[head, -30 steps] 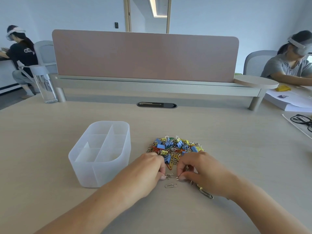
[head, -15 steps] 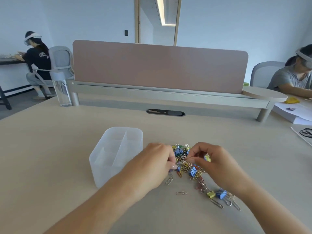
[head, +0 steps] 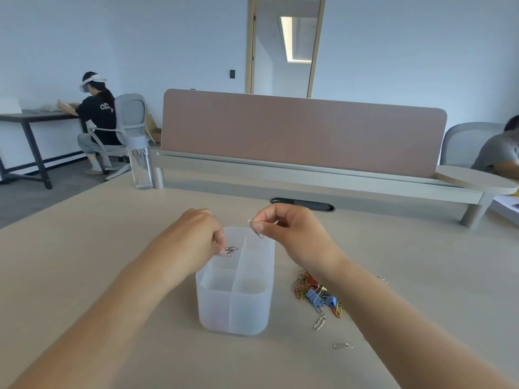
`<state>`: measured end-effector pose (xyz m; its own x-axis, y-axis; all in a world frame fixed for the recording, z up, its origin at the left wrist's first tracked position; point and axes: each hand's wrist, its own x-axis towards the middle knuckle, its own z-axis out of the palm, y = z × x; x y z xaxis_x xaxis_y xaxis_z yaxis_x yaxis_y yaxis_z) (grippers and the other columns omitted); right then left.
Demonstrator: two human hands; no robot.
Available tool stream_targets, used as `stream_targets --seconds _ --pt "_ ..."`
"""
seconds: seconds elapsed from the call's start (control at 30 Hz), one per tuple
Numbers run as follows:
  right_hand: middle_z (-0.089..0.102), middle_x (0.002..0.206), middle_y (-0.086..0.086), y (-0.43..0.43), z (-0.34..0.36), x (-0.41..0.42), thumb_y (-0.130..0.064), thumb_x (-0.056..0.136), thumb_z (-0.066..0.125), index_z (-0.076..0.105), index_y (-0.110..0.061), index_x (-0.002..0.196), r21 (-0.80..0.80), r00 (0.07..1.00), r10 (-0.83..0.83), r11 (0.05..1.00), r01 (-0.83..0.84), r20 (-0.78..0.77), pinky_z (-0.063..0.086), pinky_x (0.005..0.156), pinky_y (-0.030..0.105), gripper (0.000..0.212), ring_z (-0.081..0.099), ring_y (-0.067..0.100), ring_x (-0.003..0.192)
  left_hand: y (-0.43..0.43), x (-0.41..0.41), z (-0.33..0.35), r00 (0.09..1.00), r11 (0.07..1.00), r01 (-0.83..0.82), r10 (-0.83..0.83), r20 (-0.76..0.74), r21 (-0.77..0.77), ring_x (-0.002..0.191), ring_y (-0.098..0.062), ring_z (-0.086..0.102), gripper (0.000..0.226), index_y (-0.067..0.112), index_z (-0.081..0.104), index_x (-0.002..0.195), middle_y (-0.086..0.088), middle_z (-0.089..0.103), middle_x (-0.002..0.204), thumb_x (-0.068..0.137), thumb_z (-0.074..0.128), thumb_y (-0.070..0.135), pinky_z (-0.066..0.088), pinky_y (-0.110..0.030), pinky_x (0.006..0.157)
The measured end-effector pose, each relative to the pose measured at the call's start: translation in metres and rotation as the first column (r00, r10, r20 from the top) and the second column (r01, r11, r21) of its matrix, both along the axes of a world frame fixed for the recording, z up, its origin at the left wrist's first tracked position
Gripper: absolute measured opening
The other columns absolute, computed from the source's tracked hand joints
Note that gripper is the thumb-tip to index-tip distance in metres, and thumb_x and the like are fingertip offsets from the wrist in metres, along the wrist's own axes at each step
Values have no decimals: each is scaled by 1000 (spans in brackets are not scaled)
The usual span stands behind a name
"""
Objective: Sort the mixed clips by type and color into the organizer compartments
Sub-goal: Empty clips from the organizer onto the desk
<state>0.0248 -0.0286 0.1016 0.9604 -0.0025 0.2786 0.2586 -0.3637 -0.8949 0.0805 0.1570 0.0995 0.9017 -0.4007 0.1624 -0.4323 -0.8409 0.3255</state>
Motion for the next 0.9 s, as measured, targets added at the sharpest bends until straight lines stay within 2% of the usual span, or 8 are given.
stream_targets --seconds 0.13,0.33,0.4,0.53,0.63,0.73,0.8,0.9 --pt "66 79 0 17 -4 20 -17 86 71 70 -13 83 77 998 40 996 -36 -55 41 72 22 5 55 10 78 2 2 -11 998 999 12 -14 64 30 98 -10 38 7 26 72 79 9 46 91 81 77 30 44 -34 87" --pt "62 67 -7 29 -12 28 -15 85 73 71 -13 80 -25 994 35 999 -38 -106 34 49 9 6 45 -1 51 7 6 -16 984 995 -88 79 161 53 94 -10 49 17 33 68 65 9 49 87 79 76 28 42 -28 68" --pt "64 69 -8 31 -14 30 -15 84 73 71 -15 79 -62 994 32 997 -39 -107 37 56 11 6 49 2 55 10 10 -17 986 994 -106 101 133 28 89 -13 55 29 37 61 55 8 51 86 79 73 24 43 -29 66" --pt "69 72 -14 33 -24 39 -25 80 76 73 -30 71 -213 993 -26 977 1 -117 45 78 32 11 54 8 73 13 13 -18 991 994 -105 107 81 -19 85 -18 60 35 39 60 52 7 52 86 80 72 22 50 -32 73" --pt "70 71 -21 34 -30 41 -32 76 77 72 -36 69 -391 992 -65 920 20 -103 37 95 34 10 57 2 84 13 14 -15 992 993 -107 110 57 -52 83 -18 63 36 37 61 52 6 56 87 81 72 18 52 -29 72" --pt "71 75 -26 32 -23 38 -32 80 73 74 -37 73 -520 992 -105 853 51 -76 28 96 28 8 58 -3 92 13 8 -11 993 991 -111 114 28 -80 85 -15 63 26 34 65 67 8 59 88 84 69 14 49 -24 72" --pt "72 75 -24 25 -11 34 -27 82 70 74 -35 79 -454 995 -59 891 17 -78 38 100 35 10 64 2 90 13 2 -8 995 981 -87 94 32 -175 83 -8 61 19 32 61 87 12 58 86 87 66 14 48 -26 72" --pt "75 78 -13 3 13 21 -15 89 66 71 -27 92 -327 1000 -14 945 4 -26 51 85 41 13 68 16 83 -2 -12 2 999 942 21 -5 49 -334 78 -4 57 27 35 46 110 14 58 91 92 62 23 46 -26 66"
